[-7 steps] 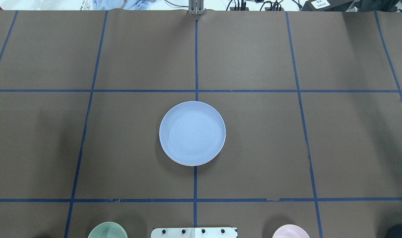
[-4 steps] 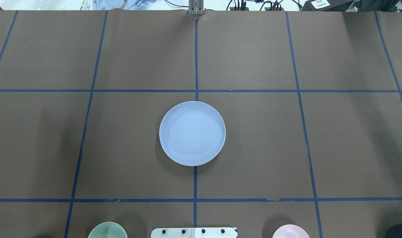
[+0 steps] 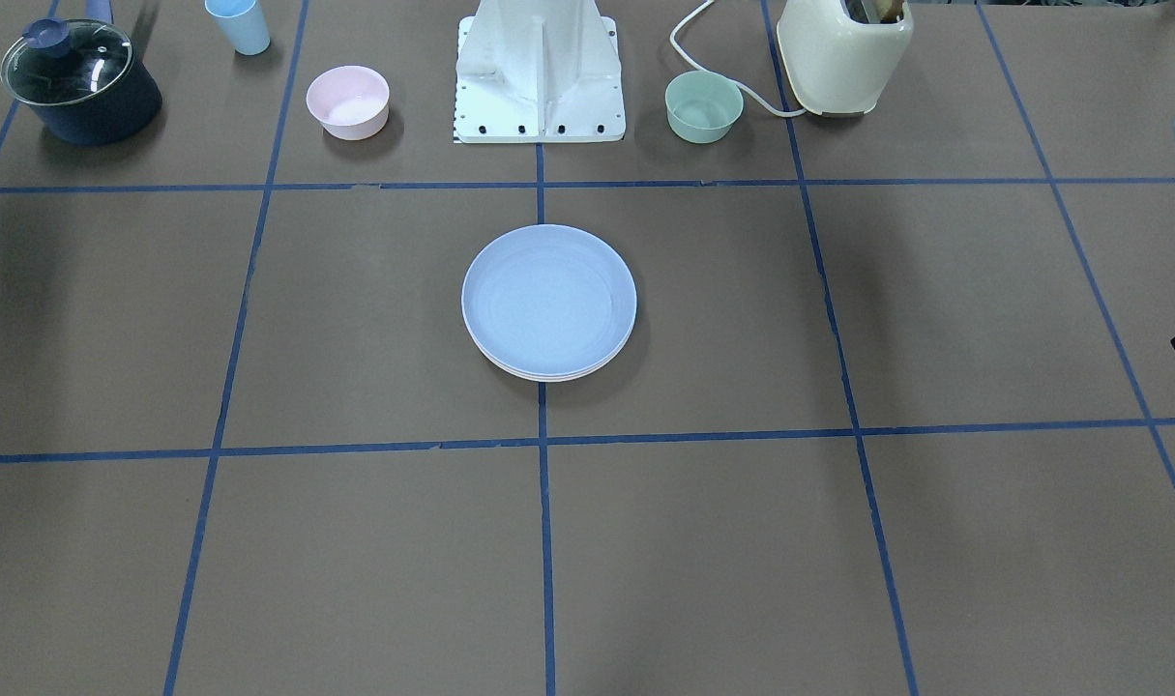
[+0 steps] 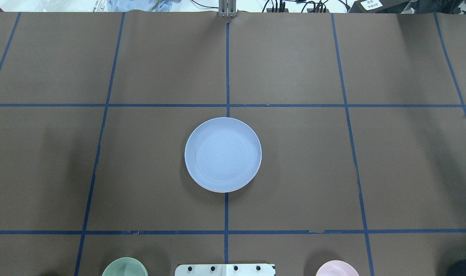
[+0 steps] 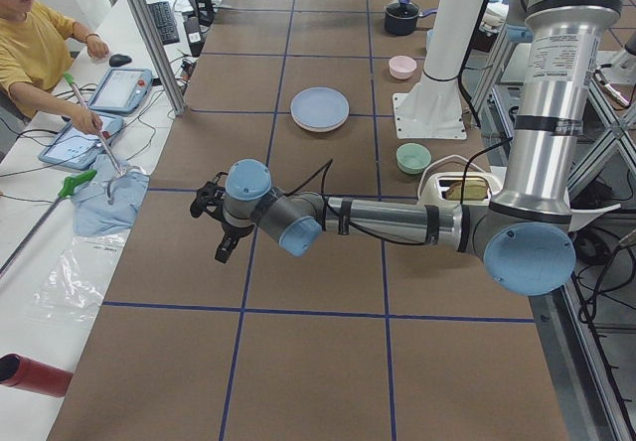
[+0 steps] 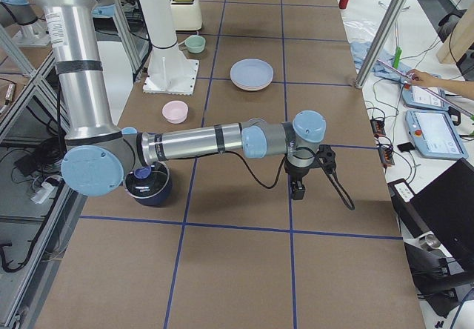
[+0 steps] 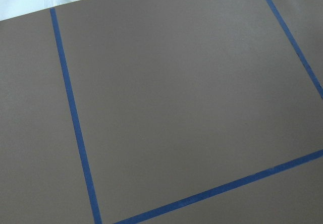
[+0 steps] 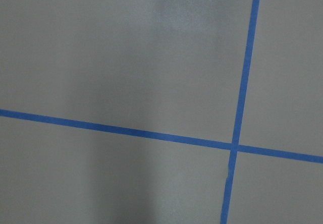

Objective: Stack three plates with pink and blue

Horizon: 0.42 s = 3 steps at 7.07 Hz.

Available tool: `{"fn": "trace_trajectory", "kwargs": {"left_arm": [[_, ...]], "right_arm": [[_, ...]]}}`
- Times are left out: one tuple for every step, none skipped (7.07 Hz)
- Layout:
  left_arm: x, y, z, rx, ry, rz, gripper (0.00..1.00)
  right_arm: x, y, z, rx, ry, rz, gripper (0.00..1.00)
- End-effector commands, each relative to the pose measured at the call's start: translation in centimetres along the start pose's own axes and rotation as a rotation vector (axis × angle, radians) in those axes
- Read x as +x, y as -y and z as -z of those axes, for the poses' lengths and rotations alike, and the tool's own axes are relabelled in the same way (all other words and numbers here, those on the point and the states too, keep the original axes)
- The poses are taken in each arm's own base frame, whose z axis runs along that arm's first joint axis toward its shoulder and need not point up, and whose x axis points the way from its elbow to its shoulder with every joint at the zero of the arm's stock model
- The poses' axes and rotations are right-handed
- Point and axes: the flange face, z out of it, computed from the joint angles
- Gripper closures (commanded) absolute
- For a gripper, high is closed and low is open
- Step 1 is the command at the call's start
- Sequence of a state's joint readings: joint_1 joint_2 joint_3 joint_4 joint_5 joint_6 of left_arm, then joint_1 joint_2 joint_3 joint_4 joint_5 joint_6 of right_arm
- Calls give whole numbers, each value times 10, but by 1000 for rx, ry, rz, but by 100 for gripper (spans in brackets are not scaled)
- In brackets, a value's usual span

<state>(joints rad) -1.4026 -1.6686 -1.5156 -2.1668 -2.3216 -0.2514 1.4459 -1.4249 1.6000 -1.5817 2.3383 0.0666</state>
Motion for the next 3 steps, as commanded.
{"fn": "trace_trajectory", "kwargs": {"left_arm": [[0,0,-1,-3,1,1,0],[2,0,1,0,-1,-2,0],[-2,-10,0,-9,-2,4,0]], "right_arm": [[2,-3,-3,-4,4,-2,0],[3,-3,-6,-12,22,-11,0],[2,-4,-6,-14,31,-11,0]]}}
